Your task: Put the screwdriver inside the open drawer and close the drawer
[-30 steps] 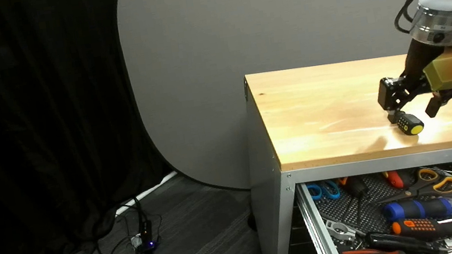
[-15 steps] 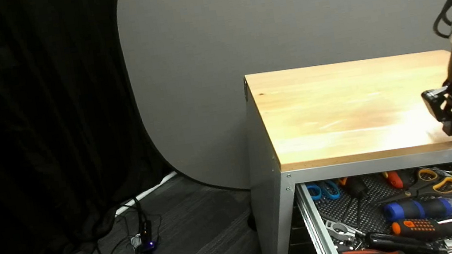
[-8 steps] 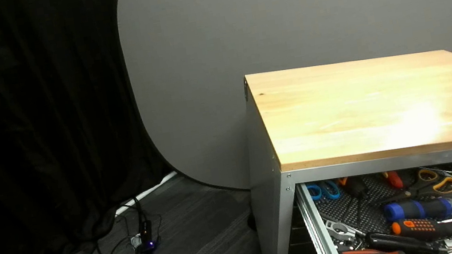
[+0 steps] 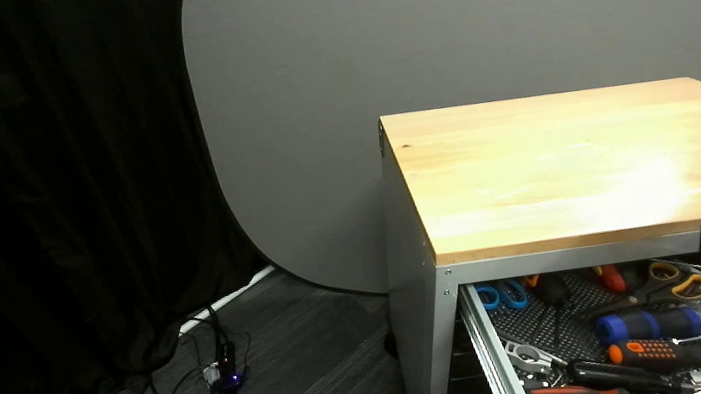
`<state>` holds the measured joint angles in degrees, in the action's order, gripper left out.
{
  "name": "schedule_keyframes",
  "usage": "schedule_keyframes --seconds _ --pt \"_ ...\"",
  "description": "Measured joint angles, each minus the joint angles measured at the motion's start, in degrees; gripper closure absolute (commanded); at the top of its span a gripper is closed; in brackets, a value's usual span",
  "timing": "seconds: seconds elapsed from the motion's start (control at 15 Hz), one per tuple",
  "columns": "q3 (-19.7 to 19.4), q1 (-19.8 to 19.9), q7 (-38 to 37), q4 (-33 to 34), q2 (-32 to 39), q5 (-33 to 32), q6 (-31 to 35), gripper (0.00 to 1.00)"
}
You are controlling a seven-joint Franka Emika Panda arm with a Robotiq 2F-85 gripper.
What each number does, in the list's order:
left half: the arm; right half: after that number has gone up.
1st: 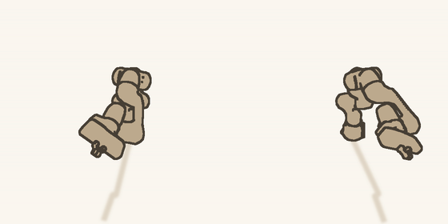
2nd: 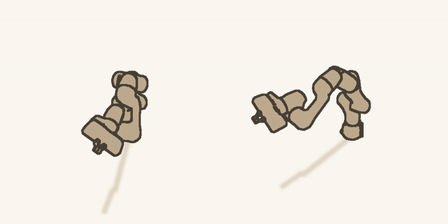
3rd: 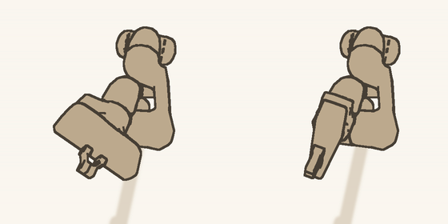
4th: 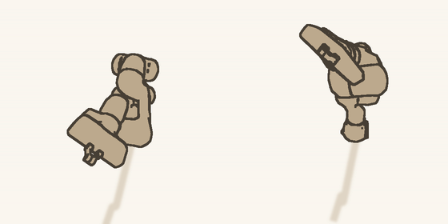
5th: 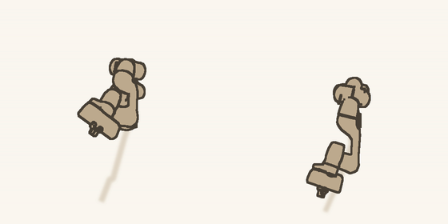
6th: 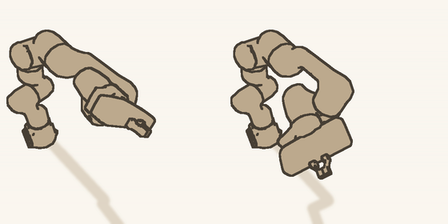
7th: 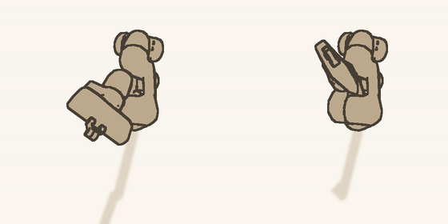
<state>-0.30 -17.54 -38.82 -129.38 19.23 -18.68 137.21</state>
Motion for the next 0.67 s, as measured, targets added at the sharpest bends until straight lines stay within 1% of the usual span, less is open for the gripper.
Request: schedule_keyframes --seconds 0.13,0.27,0.4,0.6,0.67 --pt "0.15 2.27 3.89 0.01 -0.41 3.92 -2.82 0.00" --pt "0.06 5.16 8.78 -0.02 -0.86 6.35 -7.88 0.00" --pt "-0.44 7.41 11.50 -0.04 -0.92 6.64 -13.40 0.01" --pt "-1.28 9.90 12.59 -0.50 -0.80 6.66 -18.42 0.00" --pt "-1.45 10.50 12.76 -0.84 -0.69 6.66 -19.54 0.25"
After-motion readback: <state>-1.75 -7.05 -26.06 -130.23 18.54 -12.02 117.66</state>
